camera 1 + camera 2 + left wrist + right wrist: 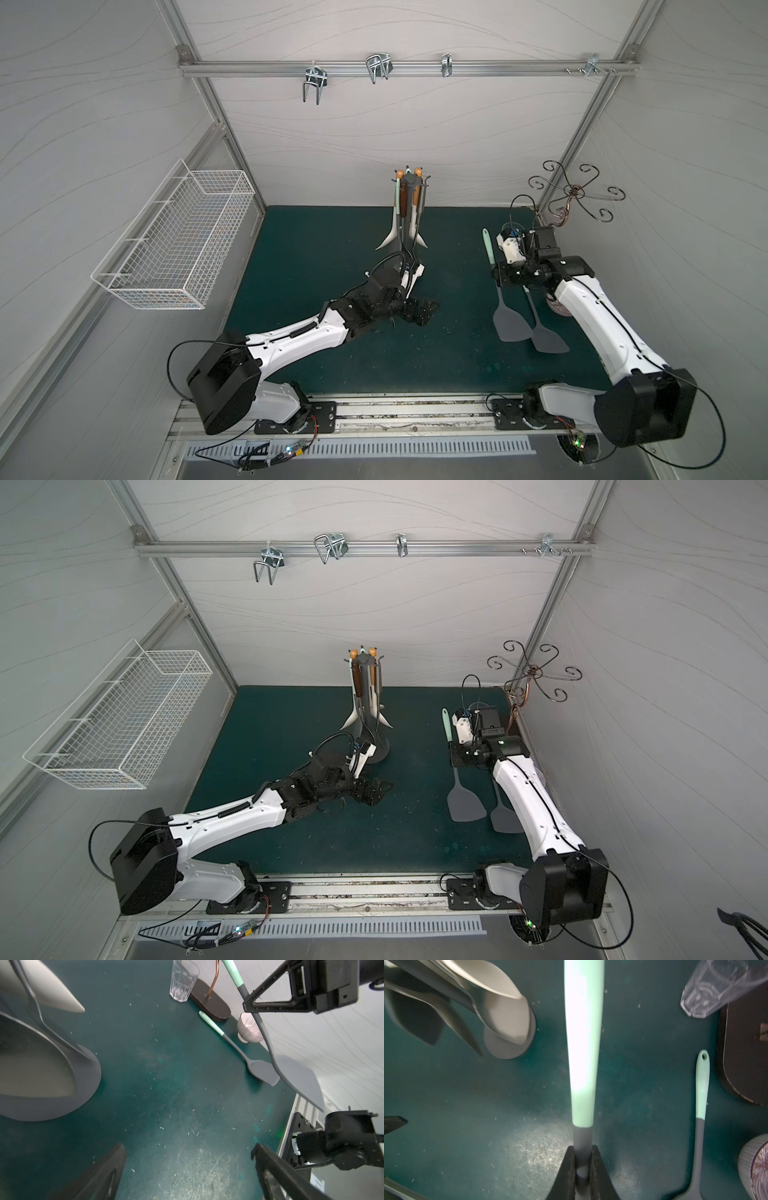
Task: Take the spatula off the kitchen utensil rack
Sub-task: Place the spatula at the center of the board.
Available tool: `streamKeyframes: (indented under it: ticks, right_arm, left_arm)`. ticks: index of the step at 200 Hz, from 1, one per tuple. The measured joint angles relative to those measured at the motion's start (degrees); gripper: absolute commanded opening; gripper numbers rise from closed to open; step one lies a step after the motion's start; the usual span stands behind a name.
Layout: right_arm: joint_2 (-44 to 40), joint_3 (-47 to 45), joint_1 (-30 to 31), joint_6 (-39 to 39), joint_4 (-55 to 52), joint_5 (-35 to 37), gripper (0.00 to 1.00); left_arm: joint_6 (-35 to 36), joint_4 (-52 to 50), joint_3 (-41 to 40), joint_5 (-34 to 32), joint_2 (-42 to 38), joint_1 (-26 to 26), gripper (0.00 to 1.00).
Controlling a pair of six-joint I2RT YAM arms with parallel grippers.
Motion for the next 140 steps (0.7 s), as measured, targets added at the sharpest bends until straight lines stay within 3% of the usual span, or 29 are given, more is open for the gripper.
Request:
streamKeyframes:
  ticks: [140]
  right_arm:
    - [18.0, -3.1, -8.5, -0.9, 0.3, 2.0, 0.0]
  left_arm:
    - [0.4, 6.8, -7.2, 1.0, -2.4, 0.0, 1.0]
